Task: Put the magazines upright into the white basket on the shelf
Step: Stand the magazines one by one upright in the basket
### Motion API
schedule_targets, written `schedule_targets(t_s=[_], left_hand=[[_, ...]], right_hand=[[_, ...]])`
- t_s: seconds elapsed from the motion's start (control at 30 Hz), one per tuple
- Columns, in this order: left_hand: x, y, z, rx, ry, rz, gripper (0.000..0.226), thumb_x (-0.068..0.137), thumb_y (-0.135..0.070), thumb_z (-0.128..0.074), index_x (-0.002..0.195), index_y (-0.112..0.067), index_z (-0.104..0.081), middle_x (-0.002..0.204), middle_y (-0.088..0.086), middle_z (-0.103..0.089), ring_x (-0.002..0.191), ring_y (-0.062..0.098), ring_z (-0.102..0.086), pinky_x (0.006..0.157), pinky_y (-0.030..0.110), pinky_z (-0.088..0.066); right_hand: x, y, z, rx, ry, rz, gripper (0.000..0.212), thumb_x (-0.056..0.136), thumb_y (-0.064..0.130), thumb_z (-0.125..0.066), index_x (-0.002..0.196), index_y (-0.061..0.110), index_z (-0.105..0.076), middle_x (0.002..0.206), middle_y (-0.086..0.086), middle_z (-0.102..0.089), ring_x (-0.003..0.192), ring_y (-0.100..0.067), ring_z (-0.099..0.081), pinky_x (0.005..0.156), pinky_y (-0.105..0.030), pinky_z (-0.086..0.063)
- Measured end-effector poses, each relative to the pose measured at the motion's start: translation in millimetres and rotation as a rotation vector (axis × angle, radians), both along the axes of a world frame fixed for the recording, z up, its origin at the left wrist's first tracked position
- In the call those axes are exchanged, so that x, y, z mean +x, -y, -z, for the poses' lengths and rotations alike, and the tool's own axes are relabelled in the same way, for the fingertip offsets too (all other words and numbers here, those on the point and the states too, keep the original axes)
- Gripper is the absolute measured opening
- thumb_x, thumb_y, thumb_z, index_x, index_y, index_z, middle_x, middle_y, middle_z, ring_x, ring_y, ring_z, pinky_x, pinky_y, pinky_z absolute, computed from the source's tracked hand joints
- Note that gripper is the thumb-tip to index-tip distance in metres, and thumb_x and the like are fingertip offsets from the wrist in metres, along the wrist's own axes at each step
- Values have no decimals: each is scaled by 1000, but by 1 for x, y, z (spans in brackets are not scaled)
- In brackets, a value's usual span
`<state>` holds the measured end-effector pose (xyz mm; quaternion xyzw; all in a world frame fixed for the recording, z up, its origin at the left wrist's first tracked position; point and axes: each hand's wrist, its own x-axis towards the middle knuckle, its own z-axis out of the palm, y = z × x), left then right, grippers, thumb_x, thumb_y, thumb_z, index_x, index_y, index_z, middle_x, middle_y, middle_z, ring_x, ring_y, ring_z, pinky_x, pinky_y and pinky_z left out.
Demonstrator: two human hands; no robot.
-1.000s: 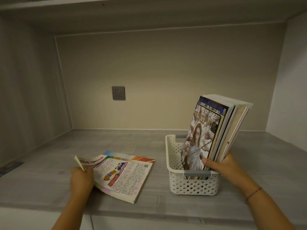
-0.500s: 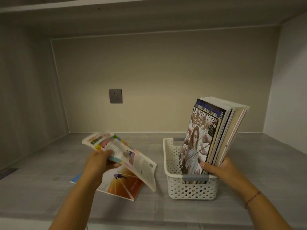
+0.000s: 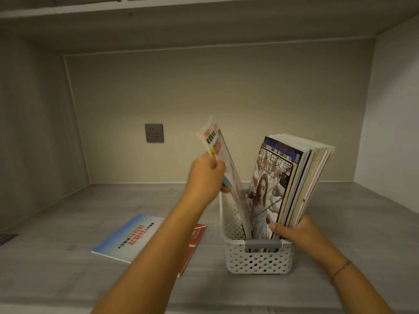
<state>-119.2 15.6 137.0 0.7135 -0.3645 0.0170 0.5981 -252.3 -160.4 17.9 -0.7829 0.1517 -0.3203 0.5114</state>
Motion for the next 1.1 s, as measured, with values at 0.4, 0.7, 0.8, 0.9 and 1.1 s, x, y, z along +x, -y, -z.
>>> schedule_targets(t_s=[0.4,0.7,0.8,0.9,1.1], left_hand=[[-12,32,71,280,11,369,66,86,-43,-63,144,-30,-35,139,-8,-50,110,18,-61,88,33,-53],[-15,33,94,463,62,537,53,98,-39,-42,147,-41,-22,155,-8,-27,137,20,-36,103,35,-39],[-15,32,96,505,61,561,56,98,-36,-40,147,-45,-15,157,-8,-22,139,21,-32,107,38,-35],[-15,27,98,475,71,563,54,96,-33,-45,145,-46,-23,153,-10,-27,134,19,-38,101,32,-41],[11,-5,107,43,38,180,28,95,-17,-52,108,-40,-61,110,-23,-62,104,-1,-58,81,16,-52]], right_hand=[[0,0,-1,-36,82,-63,72,69,10,-77,130,21,-42,120,3,-61,109,-8,-59,89,-26,-49],[-1,-2,-5,-53,93,-110,73,56,33,-80,117,47,-43,123,19,-53,108,9,-54,81,-14,-50],[1,-1,-2,-27,107,-95,81,53,39,-80,123,42,-42,123,15,-55,111,1,-54,79,-15,-50],[4,-4,3,-11,143,-11,83,58,38,-78,132,33,-41,119,15,-57,106,1,-55,69,-7,-49],[5,-3,5,36,85,35,56,67,29,-76,110,46,-44,102,23,-57,89,6,-55,55,-6,-47]])
